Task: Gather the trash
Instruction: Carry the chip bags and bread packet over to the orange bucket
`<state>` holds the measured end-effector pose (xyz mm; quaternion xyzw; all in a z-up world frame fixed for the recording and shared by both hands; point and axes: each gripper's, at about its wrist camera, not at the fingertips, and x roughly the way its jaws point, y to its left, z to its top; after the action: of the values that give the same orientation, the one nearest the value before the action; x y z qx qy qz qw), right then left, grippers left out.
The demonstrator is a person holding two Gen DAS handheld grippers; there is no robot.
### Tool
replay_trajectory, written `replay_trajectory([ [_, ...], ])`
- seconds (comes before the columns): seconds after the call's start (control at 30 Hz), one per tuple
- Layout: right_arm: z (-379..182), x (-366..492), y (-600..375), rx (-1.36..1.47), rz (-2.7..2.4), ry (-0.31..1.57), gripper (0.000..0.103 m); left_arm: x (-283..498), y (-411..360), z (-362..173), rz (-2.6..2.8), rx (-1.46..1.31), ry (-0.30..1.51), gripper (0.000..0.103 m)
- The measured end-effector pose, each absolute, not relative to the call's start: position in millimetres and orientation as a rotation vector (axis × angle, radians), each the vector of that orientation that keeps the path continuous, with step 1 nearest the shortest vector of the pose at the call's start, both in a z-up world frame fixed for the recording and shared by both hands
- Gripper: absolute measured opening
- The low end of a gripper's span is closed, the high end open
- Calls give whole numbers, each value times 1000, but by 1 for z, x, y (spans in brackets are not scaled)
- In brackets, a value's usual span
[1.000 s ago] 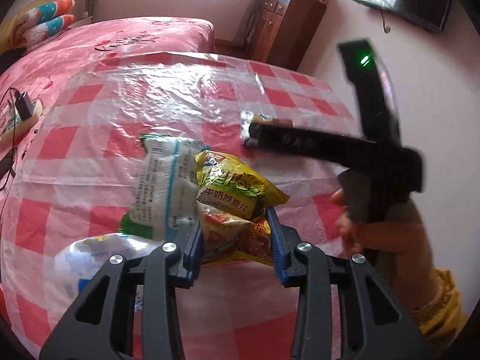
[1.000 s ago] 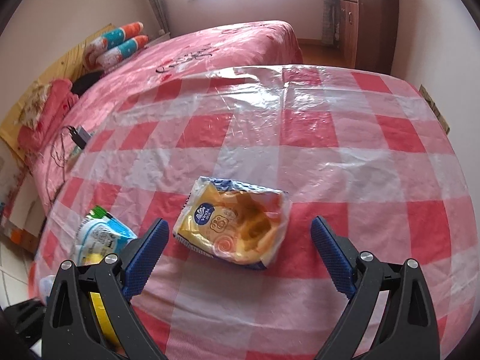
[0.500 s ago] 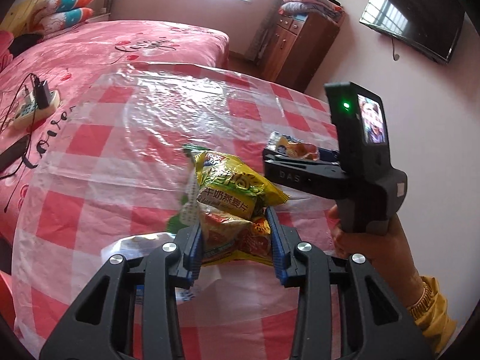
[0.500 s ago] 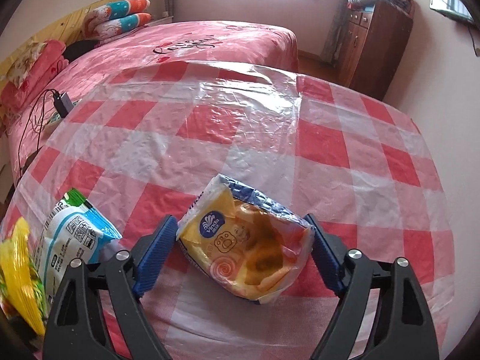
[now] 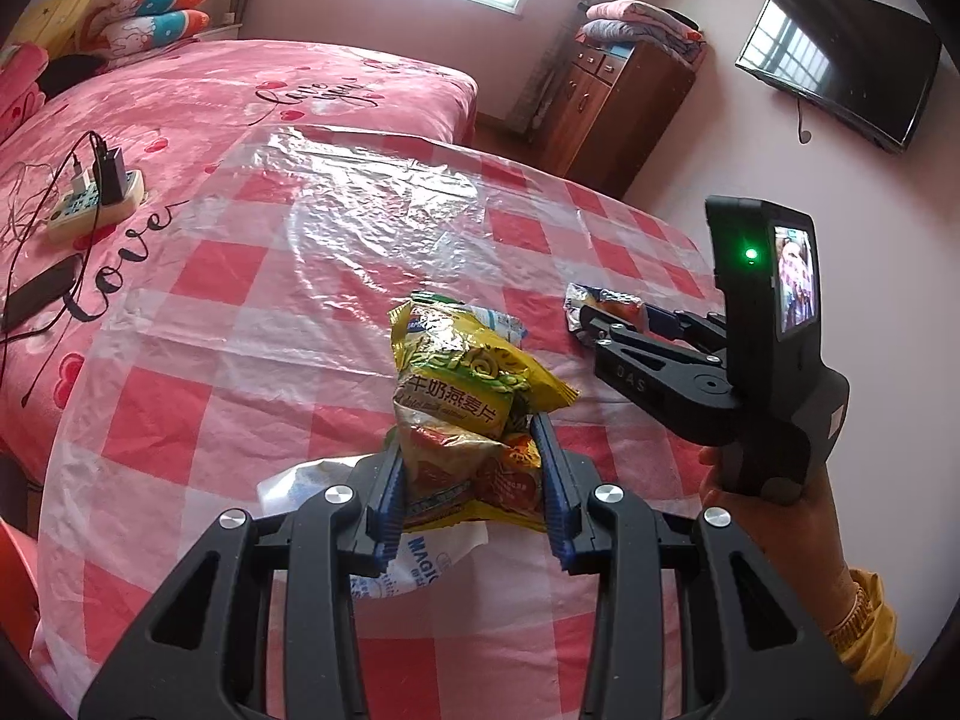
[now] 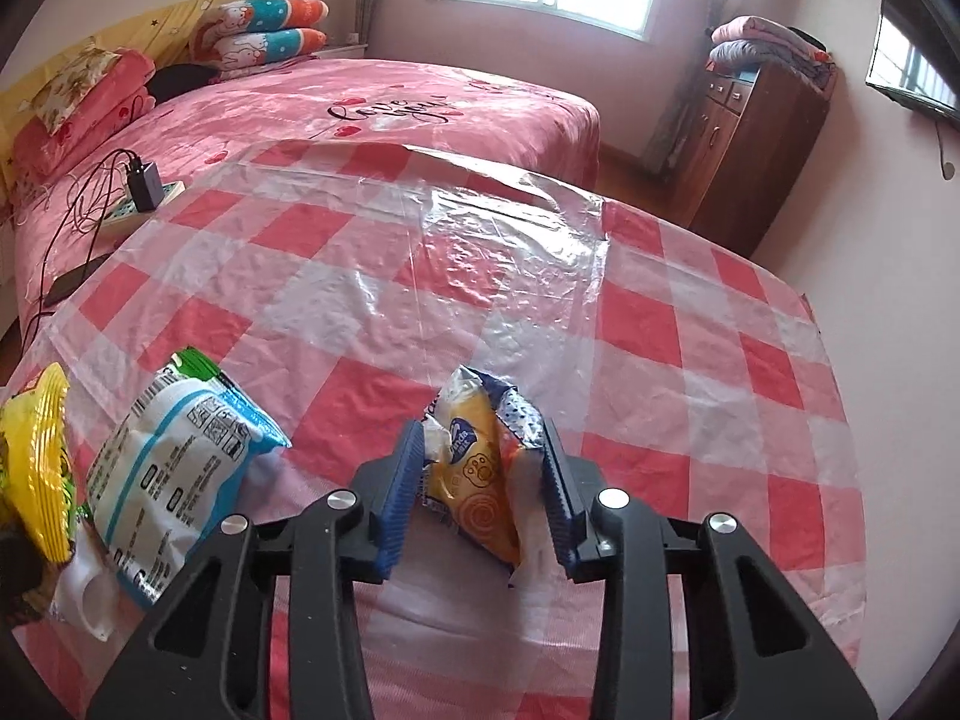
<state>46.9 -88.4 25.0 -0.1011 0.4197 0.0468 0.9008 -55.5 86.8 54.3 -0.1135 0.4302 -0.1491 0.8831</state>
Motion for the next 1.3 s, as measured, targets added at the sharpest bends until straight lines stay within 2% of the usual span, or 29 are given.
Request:
replay_trajectory([
  [0.07, 27, 43, -88, -213, 93, 860, 30, -59, 89, 54, -308, -243, 897, 40],
  [0.1, 28, 40, -89, -221, 84, 857, 10, -60, 90, 54, -308, -244, 898, 40],
  [0.33, 28, 27, -104, -111, 149, 908, 11, -69, 96, 56, -309, -248, 896, 40],
  [0.6, 24, -14, -129, 153, 362, 1087, 14, -81, 108, 51, -307, -261, 905, 40],
  [0.67, 25, -28, -128, 166, 389, 1107, 22, -84, 111, 50, -309, -263, 907, 40],
  [0.73, 30, -44, -122, 129, 410, 1092, 55, -85, 114, 49, -312, -268, 905, 40],
  [0.8, 37, -52, -118, 86, 395, 1054, 75, -87, 116, 49, -318, -272, 901, 40],
  [0.93, 45, -52, -108, 17, 404, 990, 82, -91, 119, 50, -332, -280, 893, 40],
  [1.2, 19, -49, -84, -99, 466, 983, 83, -100, 131, 50, -350, -301, 879, 40],
  [1.3, 16, -56, -75, -191, 408, 967, 81, -104, 136, 48, -350, -308, 882, 40],
])
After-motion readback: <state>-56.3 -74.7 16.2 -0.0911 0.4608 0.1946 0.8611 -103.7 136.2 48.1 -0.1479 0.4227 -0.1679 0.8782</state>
